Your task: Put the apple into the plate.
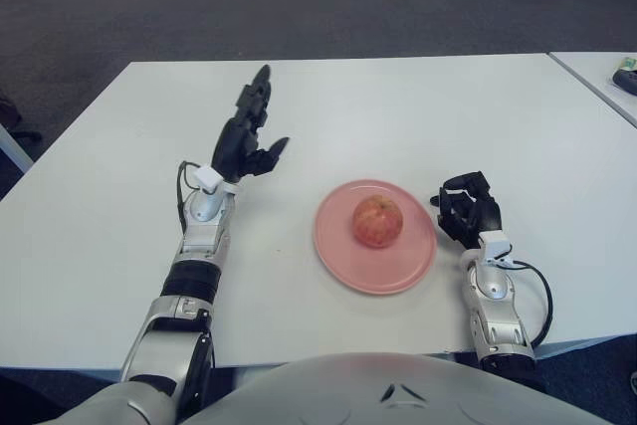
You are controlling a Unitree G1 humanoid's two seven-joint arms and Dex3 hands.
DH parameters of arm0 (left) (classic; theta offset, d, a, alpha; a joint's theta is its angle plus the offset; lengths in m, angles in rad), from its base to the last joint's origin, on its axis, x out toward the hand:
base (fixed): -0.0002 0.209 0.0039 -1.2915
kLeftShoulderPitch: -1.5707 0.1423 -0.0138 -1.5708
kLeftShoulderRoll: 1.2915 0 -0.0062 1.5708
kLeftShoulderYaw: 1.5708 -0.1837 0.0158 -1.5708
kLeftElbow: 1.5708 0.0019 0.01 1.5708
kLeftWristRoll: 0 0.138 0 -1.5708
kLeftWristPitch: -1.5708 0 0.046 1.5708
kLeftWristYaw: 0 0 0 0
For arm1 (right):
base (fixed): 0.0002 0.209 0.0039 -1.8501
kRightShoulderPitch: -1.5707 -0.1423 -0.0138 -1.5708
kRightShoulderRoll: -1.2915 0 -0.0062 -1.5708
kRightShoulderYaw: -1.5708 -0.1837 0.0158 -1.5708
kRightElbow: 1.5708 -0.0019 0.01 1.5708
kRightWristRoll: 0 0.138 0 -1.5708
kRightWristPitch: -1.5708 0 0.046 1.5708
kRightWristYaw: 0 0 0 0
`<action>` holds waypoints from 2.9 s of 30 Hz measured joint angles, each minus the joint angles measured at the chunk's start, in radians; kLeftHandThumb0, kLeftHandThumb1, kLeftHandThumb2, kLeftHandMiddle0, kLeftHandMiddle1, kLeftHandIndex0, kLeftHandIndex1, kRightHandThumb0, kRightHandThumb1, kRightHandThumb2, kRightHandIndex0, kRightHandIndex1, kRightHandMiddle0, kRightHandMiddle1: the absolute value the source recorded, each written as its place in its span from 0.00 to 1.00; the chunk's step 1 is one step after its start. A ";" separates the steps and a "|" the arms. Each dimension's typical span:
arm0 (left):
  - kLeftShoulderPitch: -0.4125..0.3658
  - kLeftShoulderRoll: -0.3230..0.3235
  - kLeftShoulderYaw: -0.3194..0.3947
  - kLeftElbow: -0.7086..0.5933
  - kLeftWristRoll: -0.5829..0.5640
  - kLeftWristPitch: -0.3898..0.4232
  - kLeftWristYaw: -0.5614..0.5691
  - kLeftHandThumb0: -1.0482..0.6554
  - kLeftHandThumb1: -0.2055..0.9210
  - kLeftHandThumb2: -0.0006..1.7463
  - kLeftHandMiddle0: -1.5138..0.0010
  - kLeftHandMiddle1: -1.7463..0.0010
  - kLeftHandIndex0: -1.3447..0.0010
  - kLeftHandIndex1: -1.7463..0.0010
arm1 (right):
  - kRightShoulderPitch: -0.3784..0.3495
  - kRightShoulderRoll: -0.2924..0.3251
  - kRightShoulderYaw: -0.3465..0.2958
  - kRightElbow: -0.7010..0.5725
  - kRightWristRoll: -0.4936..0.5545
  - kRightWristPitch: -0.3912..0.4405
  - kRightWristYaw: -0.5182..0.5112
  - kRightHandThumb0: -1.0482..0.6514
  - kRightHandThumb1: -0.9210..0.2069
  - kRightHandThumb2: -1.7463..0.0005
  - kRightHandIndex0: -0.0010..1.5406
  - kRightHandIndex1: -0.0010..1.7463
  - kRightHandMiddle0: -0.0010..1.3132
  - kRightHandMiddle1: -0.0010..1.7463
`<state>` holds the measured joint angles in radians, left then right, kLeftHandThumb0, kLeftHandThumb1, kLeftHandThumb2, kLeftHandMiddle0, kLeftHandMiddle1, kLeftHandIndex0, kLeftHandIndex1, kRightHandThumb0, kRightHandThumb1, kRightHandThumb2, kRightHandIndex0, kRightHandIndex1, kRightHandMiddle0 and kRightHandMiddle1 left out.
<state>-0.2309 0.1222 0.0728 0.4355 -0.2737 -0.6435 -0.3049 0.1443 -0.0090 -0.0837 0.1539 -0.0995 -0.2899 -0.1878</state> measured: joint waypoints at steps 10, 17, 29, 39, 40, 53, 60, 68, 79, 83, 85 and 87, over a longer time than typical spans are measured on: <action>0.118 -0.124 0.057 0.006 0.003 0.018 0.121 0.30 0.89 0.41 0.86 0.28 0.90 0.10 | -0.002 0.000 0.000 -0.001 -0.001 0.007 -0.002 0.40 0.11 0.60 0.37 0.66 0.20 1.00; 0.115 -0.152 0.121 0.088 0.084 0.039 0.301 0.38 0.82 0.46 0.65 0.02 0.77 0.01 | -0.007 0.000 -0.001 0.002 -0.007 0.007 -0.009 0.40 0.11 0.60 0.38 0.67 0.21 1.00; 0.114 -0.185 0.141 0.114 0.092 0.039 0.346 0.40 0.83 0.45 0.51 0.00 0.77 0.00 | -0.015 0.000 -0.003 0.016 -0.003 0.001 -0.008 0.40 0.12 0.59 0.38 0.68 0.21 1.00; 0.106 -0.189 0.146 0.139 0.119 0.078 0.382 0.39 0.81 0.47 0.44 0.00 0.76 0.00 | -0.019 -0.001 -0.002 0.033 -0.003 -0.014 -0.002 0.40 0.10 0.61 0.39 0.68 0.20 1.00; 0.106 -0.190 0.145 0.141 0.123 0.085 0.385 0.39 0.80 0.48 0.43 0.00 0.75 0.00 | -0.020 -0.001 -0.002 0.033 -0.003 -0.014 -0.002 0.40 0.10 0.61 0.39 0.69 0.20 1.00; 0.108 -0.192 0.136 0.163 0.150 0.118 0.393 0.38 0.72 0.55 0.39 0.00 0.71 0.00 | -0.021 0.000 -0.003 0.047 0.006 -0.033 0.004 0.40 0.12 0.59 0.39 0.69 0.21 1.00; 0.109 -0.188 0.128 0.170 0.170 0.122 0.396 0.38 0.70 0.57 0.38 0.00 0.70 0.00 | -0.020 0.000 -0.003 0.047 0.007 -0.033 0.004 0.40 0.12 0.59 0.38 0.69 0.21 1.00; 0.114 -0.171 0.106 0.171 0.224 0.122 0.414 0.38 0.68 0.59 0.38 0.00 0.68 0.00 | -0.020 0.003 -0.003 0.047 0.007 -0.033 0.003 0.40 0.12 0.59 0.39 0.69 0.21 1.00; 0.130 -0.134 0.060 0.157 0.304 0.124 0.423 0.37 0.64 0.62 0.35 0.00 0.66 0.00 | -0.020 0.003 -0.003 0.048 0.009 -0.037 0.007 0.40 0.13 0.58 0.39 0.69 0.21 1.00; 0.134 -0.126 0.051 0.154 0.310 0.127 0.422 0.37 0.64 0.62 0.35 0.00 0.66 0.00 | -0.020 0.003 -0.003 0.048 0.009 -0.038 0.007 0.40 0.13 0.59 0.39 0.69 0.21 1.00; 0.136 -0.123 0.047 0.152 0.313 0.130 0.422 0.37 0.64 0.62 0.35 0.00 0.66 0.00 | -0.020 0.003 -0.003 0.048 0.009 -0.038 0.007 0.40 0.12 0.59 0.38 0.69 0.21 1.00; 0.137 -0.121 0.044 0.150 0.314 0.133 0.422 0.37 0.64 0.62 0.34 0.00 0.66 0.00 | -0.020 0.003 -0.003 0.048 0.009 -0.038 0.007 0.40 0.12 0.59 0.38 0.69 0.21 1.00</action>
<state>-0.0940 0.0016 0.1172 0.5857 0.0400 -0.5110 0.1170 0.1242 -0.0060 -0.0862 0.2022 -0.0910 -0.3275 -0.1811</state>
